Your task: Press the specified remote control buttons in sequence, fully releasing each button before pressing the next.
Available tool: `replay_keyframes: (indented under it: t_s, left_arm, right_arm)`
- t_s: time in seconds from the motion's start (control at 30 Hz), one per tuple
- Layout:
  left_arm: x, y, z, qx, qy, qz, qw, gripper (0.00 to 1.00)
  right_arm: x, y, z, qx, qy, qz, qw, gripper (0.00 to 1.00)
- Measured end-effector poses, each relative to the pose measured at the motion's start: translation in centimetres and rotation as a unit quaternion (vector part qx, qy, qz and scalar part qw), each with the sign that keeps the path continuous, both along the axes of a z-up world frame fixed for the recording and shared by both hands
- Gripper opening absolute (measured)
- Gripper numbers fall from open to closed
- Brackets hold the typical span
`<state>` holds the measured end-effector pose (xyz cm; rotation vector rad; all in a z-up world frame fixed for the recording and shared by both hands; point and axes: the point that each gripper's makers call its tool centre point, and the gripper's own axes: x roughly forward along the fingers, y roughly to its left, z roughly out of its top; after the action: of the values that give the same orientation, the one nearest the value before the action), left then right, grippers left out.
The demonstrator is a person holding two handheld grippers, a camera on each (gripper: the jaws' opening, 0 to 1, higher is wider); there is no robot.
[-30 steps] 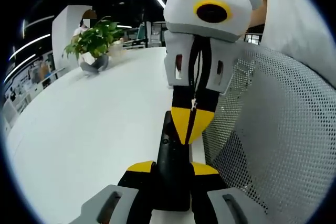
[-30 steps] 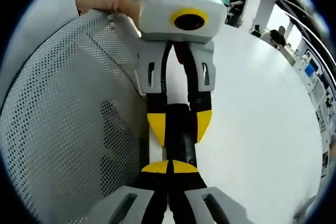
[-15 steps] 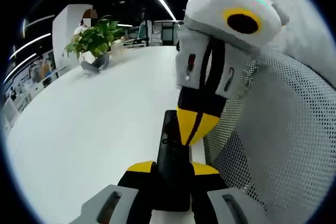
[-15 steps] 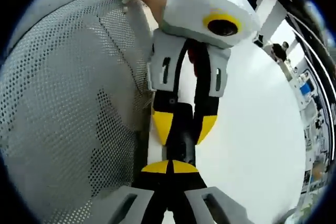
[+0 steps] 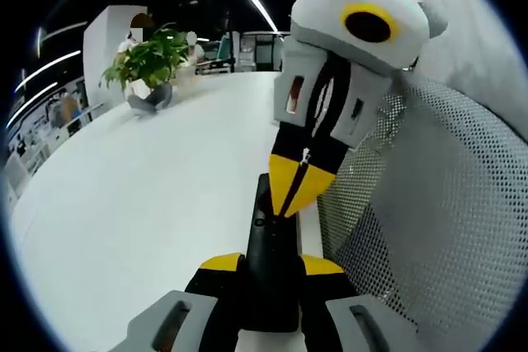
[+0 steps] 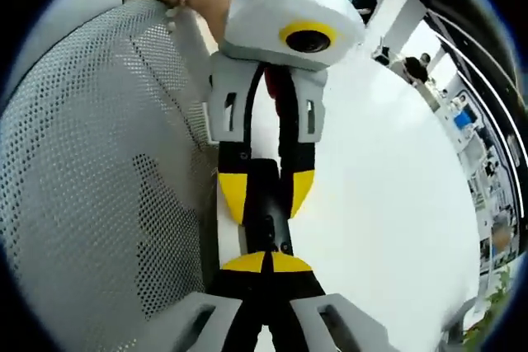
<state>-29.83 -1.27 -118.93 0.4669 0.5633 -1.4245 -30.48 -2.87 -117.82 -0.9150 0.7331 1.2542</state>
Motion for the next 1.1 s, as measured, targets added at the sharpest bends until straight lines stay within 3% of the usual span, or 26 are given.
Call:
replay_keyframes:
  t_s: [0.03,0.17,0.23,0.27,0.43,0.63,0.73,0.8,0.9,1.03,1.1]
  left_arm:
    - [0.0,0.0,0.0,0.000,0.002,0.001,1.0000,0.25]
    - [0.0,0.0,0.0,-0.002,0.002,0.001,1.0000,0.25]
    - [0.0,0.0,0.0,-0.002,0.003,0.002,1.0000,0.25]
    - [0.0,0.0,0.0,-0.002,0.003,0.001,1.0000,0.25]
    - [0.1,0.0,-0.1,-0.002,0.003,0.002,1.0000,0.25]
    - [0.1,0.0,-0.1,-0.002,0.002,0.000,1.0000,0.25]
    - [0.1,-0.1,-0.1,-0.002,0.000,0.000,1.0000,0.25]
    - [0.0,-0.1,-0.1,-0.002,0.001,0.000,1.0000,0.25]
    - [0.0,-0.1,-0.1,-0.002,0.000,0.000,1.0000,0.25]
    - [0.0,-0.1,-0.1,-0.001,-0.001,0.000,1.0000,0.25]
    - [0.0,-0.1,-0.1,-0.001,-0.001,0.000,1.0000,0.25]
  right_arm:
    - [-0.4,0.3,0.0,0.006,0.013,0.003,0.9999,0.00]
    - [0.2,0.6,0.2,0.011,0.009,-0.003,0.9999,0.00]
    - [0.1,0.2,-0.5,-0.016,0.020,0.008,0.9996,0.00]
    - [0.3,0.5,-0.2,-0.007,0.010,0.017,0.9998,0.00]
    - [0.3,0.4,-0.3,-0.018,0.029,0.007,0.9994,0.00]
    - [0.1,0.3,-0.4,-0.014,0.003,0.013,0.9998,0.00]
    - [0.2,0.3,-0.2,0.033,0.050,-0.041,0.9974,0.00]
    - [0.3,0.3,0.0,0.044,0.073,-0.056,0.9947,0.00]
    - [1.7,0.1,0.1,0.038,0.048,-0.062,0.9962,0.00]
    - [1.7,0.5,0.1,0.042,0.079,-0.065,0.9939,0.00]
    - [1.4,0.4,-0.5,0.023,0.091,-0.056,0.9940,0.00]
